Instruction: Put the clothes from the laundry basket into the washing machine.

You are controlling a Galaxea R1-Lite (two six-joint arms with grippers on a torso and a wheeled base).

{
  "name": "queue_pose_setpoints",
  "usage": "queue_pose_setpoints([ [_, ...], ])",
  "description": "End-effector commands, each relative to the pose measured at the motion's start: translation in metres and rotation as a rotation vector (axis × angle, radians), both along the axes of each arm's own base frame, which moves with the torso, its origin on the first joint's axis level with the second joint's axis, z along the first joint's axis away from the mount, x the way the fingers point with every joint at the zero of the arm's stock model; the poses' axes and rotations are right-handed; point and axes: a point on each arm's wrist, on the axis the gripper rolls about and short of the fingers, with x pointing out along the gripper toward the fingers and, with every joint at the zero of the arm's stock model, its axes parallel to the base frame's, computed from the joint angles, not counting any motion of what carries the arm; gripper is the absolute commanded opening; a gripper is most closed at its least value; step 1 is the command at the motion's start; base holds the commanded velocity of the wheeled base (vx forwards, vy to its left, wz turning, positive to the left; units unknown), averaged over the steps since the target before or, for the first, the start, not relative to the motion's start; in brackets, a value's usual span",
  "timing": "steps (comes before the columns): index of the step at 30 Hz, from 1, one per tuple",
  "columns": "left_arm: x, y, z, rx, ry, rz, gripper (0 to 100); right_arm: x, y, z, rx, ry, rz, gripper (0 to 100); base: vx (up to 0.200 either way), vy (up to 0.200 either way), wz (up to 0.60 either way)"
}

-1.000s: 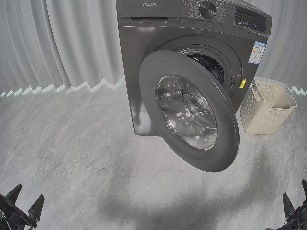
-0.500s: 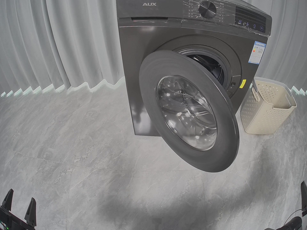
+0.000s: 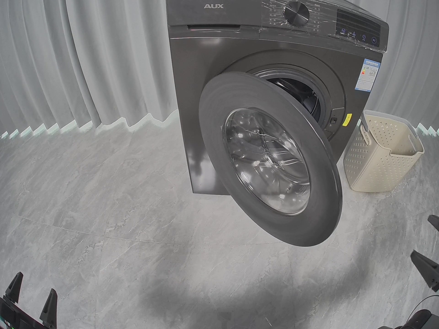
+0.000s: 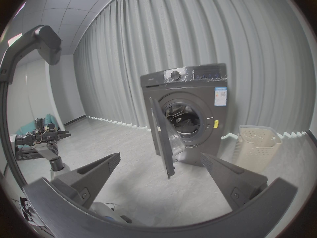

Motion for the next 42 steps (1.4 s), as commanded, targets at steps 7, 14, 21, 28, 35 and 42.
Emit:
queue_pose_setpoints([
  [7, 0.0, 0.0, -0.006, 0.014, 0.014, -0.024, 100, 0.123, 0.046, 0.0, -0.082, 0.213, 0.187, 100, 0.0, 0.0, 0.0],
  [14, 0.0, 0.0, -0.006, 0.011, 0.014, -0.021, 100, 0.156, 0.058, 0.0, -0.098, 0.26, 0.16, 100, 0.0, 0.0, 0.0],
  [21, 0.0, 0.0, -0.006, 0.006, 0.013, -0.02, 100, 0.193, 0.068, -0.001, -0.092, 0.251, 0.086, 100, 0.0, 0.0, 0.0],
  [28, 0.0, 0.0, -0.006, 0.005, 0.013, -0.02, 100, 0.218, 0.059, -0.002, -0.093, 0.217, -0.072, 100, 0.0, 0.0, 0.0],
  [35, 0.0, 0.0, -0.006, 0.005, 0.013, -0.02, 100, 0.232, 0.009, 0.012, -0.059, 0.092, -0.307, 100, 0.0, 0.0, 0.0],
  [42, 0.0, 0.0, -0.006, 0.005, 0.013, -0.018, 100, 0.239, -0.019, 0.026, -0.045, 0.032, -0.448, 100, 0.0, -0.086, 0.0],
])
